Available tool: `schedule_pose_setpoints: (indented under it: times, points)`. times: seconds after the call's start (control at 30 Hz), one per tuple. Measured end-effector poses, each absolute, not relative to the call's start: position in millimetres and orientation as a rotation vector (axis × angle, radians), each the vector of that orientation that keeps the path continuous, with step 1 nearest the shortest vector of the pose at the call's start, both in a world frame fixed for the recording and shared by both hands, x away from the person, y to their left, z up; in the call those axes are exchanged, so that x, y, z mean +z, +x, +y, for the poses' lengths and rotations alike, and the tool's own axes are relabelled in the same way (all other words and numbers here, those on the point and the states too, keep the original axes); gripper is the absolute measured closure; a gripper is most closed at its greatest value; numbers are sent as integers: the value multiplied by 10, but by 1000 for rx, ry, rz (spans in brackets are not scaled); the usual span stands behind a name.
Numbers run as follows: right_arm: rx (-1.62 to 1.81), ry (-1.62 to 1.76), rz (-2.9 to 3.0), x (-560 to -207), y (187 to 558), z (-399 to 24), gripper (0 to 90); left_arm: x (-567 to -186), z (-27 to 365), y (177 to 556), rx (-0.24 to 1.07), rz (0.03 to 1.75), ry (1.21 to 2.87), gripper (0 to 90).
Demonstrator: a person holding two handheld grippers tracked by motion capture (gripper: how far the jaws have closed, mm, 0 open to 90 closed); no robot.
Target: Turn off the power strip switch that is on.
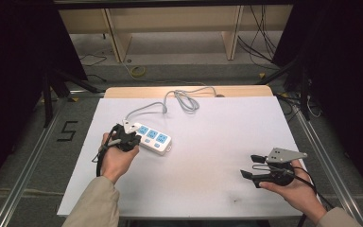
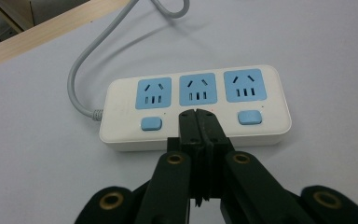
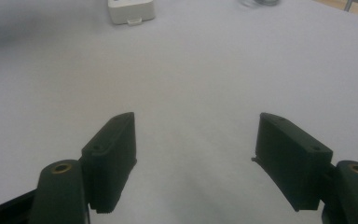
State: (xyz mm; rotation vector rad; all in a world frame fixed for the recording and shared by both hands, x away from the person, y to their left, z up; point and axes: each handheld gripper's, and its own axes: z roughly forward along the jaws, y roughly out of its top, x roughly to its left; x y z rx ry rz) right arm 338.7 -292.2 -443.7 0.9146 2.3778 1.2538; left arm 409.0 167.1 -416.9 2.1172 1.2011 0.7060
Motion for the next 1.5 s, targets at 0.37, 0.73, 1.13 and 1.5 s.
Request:
schedule_pose_setpoints:
  times: [0.37, 0.73, 1.13, 1.5]
  points:
    - [1255, 915, 2384, -4437, 3384, -2918, 291, -4153, 1635, 4177, 711, 1200, 2126, 898]
    - [1253, 917, 2385, -4438, 3383, -2920, 291, -4146, 1609, 4254, 703, 1209, 2141, 898]
    - [1250, 918, 2386, -4440, 3383, -2921, 290, -4142, 1594, 4332, 697, 1215, 2157, 898]
    - [1244, 921, 2386, -4440, 3378, -2925, 290, -4122, 1575, 4394, 704, 1217, 2161, 898]
